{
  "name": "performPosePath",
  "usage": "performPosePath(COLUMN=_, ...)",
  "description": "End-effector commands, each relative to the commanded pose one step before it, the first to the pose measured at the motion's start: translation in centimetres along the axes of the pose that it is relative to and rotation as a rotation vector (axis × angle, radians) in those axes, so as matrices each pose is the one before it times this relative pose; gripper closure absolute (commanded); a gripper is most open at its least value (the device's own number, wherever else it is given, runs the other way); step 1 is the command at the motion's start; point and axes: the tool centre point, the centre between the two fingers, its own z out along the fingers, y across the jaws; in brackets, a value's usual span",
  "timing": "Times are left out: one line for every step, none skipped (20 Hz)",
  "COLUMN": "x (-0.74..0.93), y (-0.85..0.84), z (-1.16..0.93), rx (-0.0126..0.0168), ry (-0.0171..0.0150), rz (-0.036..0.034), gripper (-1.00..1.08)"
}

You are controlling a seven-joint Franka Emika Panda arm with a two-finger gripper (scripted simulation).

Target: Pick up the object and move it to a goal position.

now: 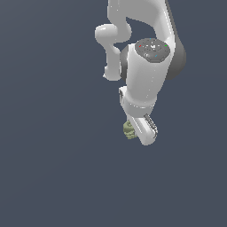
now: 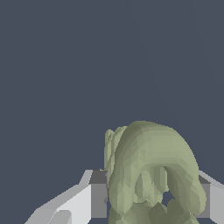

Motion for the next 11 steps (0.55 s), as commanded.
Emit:
performPosePath(x=0.291, y=-0.418, z=-1.257, rx=-0.00153, ry=-0.00020, rz=-0.00040, gripper=1.08)
performPosePath(x=0.095, y=-0.140, z=-0.386, rx=0.00000, ry=0.00000, rz=0.00000, gripper=1.08)
performPosePath(x=0.068, y=-0.129, z=-0.332, rx=0.00008, ry=-0.00054, rz=-0.00042, gripper=1.08)
performPosePath(x=0.071, y=-0.110, z=-0.285, rx=0.00000, ry=0.00000, rz=0.00000, gripper=1.08)
performPosePath(x=0.060, y=-0.095, z=-0.236, rx=0.00000, ry=0.00000, rz=0.00000, gripper=1.08)
performPosePath(x=0.048, y=-0.081, z=-0.187, rx=0.00000, ry=0.00000, rz=0.00000, gripper=1.08)
performPosePath(x=0.037, y=-0.068, z=-0.140, rx=0.00000, ry=0.00000, rz=0.00000, gripper=1.08)
performPosePath(x=0.025, y=-0.055, z=-0.095, rx=0.00010, ry=-0.00045, rz=-0.00017, gripper=1.08)
performPosePath(x=0.016, y=-0.041, z=-0.056, rx=0.00000, ry=0.00000, rz=0.00000, gripper=1.08)
performPosePath(x=0.008, y=-0.026, z=-0.023, rx=0.00000, ry=0.00000, rz=0.00000, gripper=1.08)
performPosePath(x=0.002, y=-0.009, z=-0.005, rx=0.00000, ry=0.00000, rz=0.00000, gripper=1.08)
